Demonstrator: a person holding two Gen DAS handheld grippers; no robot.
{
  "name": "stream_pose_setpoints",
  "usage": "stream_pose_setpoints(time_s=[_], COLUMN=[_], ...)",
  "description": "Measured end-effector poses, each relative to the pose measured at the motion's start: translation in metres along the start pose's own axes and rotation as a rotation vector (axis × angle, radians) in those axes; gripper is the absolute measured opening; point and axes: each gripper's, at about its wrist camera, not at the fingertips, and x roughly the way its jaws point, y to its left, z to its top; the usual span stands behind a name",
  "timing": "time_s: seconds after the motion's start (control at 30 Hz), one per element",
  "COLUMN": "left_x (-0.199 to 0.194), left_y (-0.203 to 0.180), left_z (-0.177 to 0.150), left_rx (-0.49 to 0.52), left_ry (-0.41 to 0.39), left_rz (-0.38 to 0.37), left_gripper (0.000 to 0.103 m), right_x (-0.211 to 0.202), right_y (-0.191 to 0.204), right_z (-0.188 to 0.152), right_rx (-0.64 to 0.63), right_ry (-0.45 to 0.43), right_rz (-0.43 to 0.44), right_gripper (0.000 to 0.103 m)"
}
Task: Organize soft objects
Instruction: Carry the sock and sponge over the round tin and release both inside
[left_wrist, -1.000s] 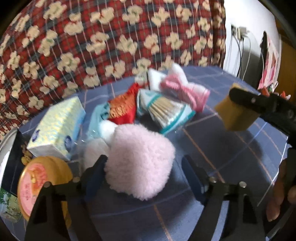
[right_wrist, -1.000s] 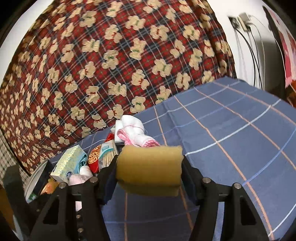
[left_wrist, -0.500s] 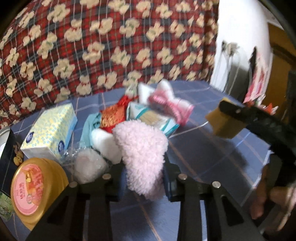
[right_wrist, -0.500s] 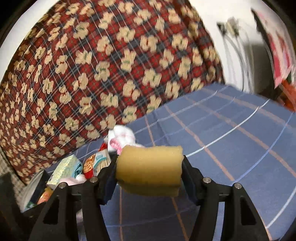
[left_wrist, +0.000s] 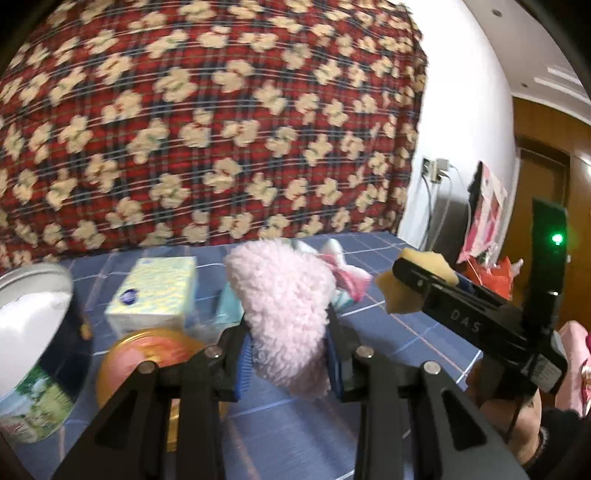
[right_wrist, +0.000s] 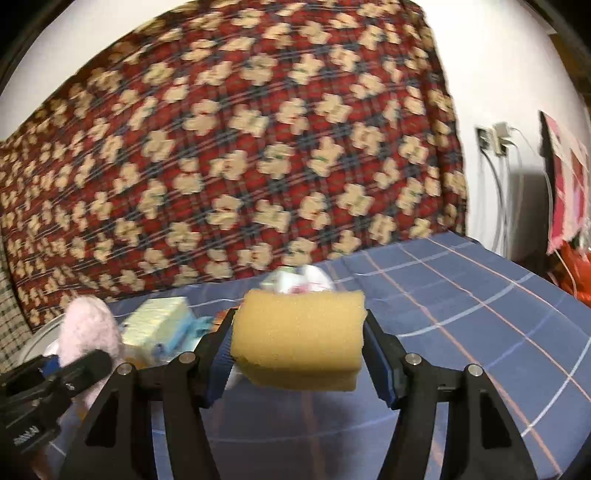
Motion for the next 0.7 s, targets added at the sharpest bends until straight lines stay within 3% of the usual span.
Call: stream_pose_setpoints(time_s=[0.2,0.7], left_x=[-0.019,-0.063], left_y=[0.042,0.160], left_z=[-0.002,-0.012], left_rx=[-0.058,-0.128], left_ry=[-0.007,-0.031], left_rz=[0.089,0.472], left_gripper=[0.032,0.032], right_x=[0.002,0.031], right_y=[0.057,0.212], right_z=[0.002,-0.003], right_rx=[-0.061,-0.176], right_ry=[0.010,0.038], right_rz=[0.095,0.340], right_gripper=[0.065,0.066])
